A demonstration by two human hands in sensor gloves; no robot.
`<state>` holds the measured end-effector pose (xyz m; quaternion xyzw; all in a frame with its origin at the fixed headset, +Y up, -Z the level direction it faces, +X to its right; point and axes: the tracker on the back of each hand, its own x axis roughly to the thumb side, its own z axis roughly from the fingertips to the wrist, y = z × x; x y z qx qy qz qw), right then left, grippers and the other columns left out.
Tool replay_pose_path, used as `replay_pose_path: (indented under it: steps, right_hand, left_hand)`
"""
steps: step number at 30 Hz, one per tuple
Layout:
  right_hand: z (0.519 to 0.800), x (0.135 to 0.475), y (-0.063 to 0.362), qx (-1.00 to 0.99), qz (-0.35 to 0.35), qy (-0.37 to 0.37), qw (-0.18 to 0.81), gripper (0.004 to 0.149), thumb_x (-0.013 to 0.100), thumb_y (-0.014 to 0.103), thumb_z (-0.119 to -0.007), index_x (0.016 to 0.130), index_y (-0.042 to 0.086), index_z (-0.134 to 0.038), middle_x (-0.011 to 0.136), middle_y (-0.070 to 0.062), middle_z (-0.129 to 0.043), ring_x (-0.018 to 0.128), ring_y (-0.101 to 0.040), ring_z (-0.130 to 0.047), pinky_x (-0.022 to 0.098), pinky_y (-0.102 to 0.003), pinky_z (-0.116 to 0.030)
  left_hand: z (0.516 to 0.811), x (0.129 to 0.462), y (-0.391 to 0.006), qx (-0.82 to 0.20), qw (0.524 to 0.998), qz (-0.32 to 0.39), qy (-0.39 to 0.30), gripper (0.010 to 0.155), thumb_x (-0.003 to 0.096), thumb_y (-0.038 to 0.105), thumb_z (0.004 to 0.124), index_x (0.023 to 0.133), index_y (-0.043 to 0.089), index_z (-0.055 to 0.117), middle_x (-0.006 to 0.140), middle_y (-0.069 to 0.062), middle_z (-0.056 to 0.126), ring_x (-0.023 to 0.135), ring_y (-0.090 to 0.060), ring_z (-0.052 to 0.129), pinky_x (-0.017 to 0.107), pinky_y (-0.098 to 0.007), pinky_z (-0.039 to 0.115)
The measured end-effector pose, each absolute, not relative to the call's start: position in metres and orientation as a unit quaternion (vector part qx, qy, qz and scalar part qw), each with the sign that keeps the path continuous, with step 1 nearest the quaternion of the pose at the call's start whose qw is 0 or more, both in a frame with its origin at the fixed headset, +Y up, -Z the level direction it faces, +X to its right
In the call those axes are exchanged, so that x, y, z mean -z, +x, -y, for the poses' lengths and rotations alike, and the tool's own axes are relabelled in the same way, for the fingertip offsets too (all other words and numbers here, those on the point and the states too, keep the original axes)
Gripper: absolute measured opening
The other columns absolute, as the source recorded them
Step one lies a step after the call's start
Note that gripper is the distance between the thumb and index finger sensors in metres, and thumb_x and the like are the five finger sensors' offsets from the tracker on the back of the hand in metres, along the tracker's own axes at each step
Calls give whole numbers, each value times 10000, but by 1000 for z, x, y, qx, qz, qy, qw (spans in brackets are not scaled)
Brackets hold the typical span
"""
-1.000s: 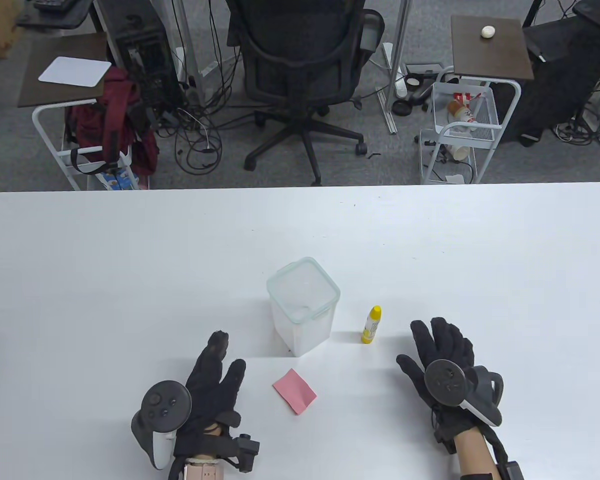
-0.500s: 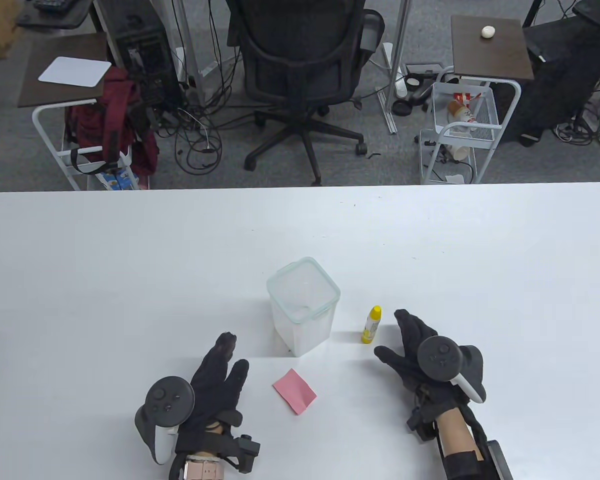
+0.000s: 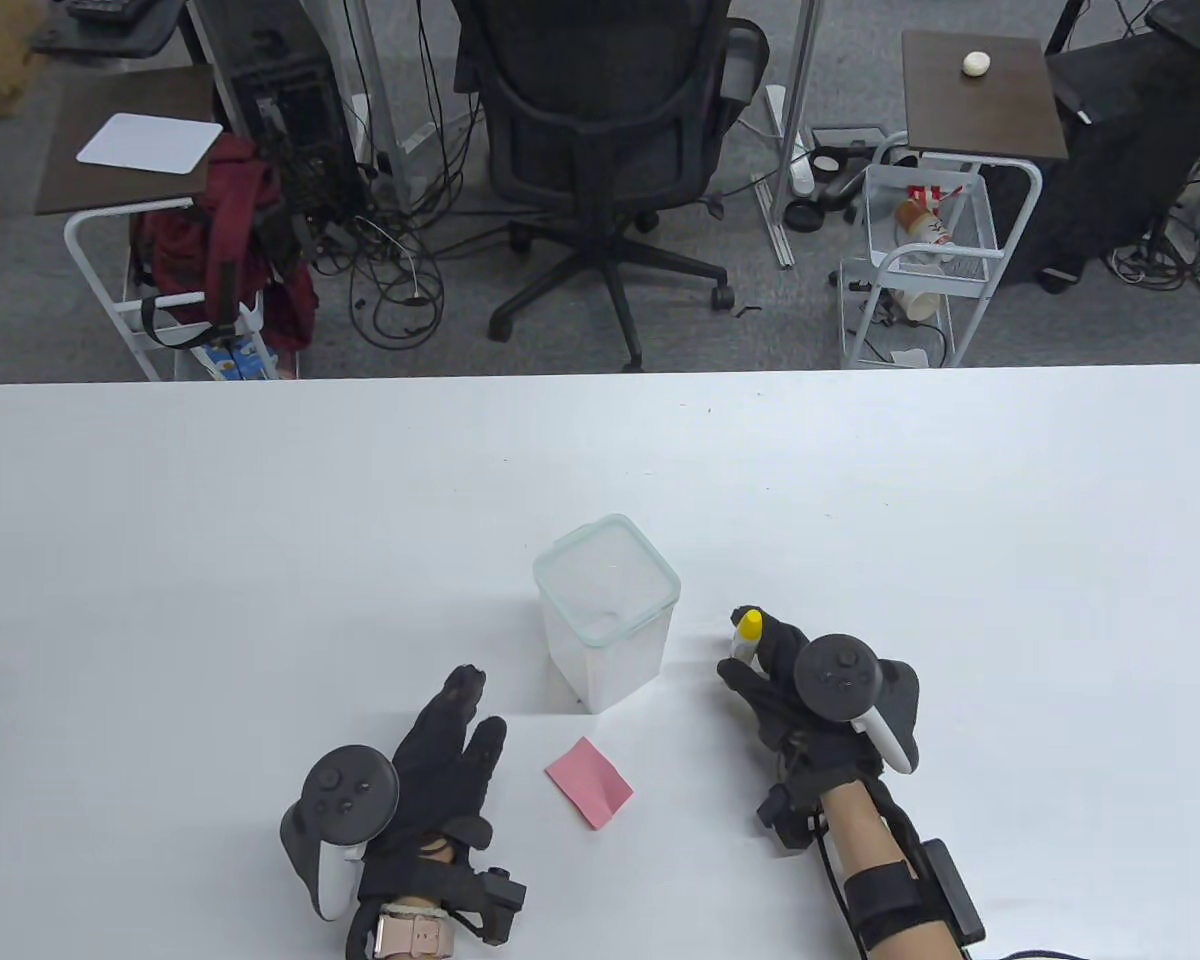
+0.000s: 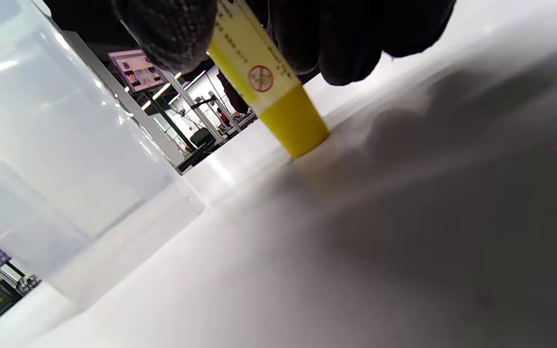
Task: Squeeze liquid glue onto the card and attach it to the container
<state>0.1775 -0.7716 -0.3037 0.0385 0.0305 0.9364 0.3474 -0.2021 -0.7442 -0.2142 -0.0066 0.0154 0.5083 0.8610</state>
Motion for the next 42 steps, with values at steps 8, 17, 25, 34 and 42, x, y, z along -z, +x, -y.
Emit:
replay_pose_path:
  steps: [8, 17, 25, 34, 42]
  right_hand:
    - [761, 276, 183, -902, 37, 71, 424, 545, 585, 400, -704, 1026, 114, -562, 1019, -197, -678, 830, -431, -804, 633, -545, -698]
    - [748, 240, 154, -902, 28, 170, 397, 549, 584, 409, -699, 1019, 101, -566, 991, -193, -703, 802, -411, -833, 603, -522, -730]
    - [742, 217, 125, -891, 22, 251, 379, 555, 581, 417, -699, 1016, 95, -576, 967, -189, -724, 774, -401, -850, 586, -513, -741]
    - [742, 200, 95, -892, 5, 329, 309, 555, 578, 432, -701, 1012, 101, -596, 944, -171, -750, 747, -385, -868, 574, -501, -753]
    - [743, 199, 91, -895, 0, 335, 294, 549, 574, 437, -705, 1003, 107, -611, 933, -163, -762, 735, -377, -876, 568, -497, -757]
  left_hand:
    - [740, 213, -200, -513, 858, -3, -1, 721, 469, 637, 643, 1097, 308, 509, 1155, -11, 626, 1049, -310, 678, 773, -470, 595]
    - [728, 205, -183, -507, 861, 39, 17, 711, 472, 633, 639, 1093, 313, 512, 1155, -7, 625, 1049, -307, 679, 774, -470, 595]
    - [709, 194, -166, -498, 859, 106, 49, 710, 475, 630, 639, 1096, 315, 495, 1157, 0, 615, 1054, -300, 674, 777, -471, 590]
    - [704, 187, -120, -420, 879, 226, -2, 724, 468, 595, 678, 1103, 346, 433, 1170, 30, 594, 1072, -278, 672, 783, -474, 594]
    - [706, 187, -115, -411, 883, 228, -9, 556, 492, 466, 707, 1026, 332, 625, 1031, 55, 803, 942, -241, 845, 728, -441, 685]
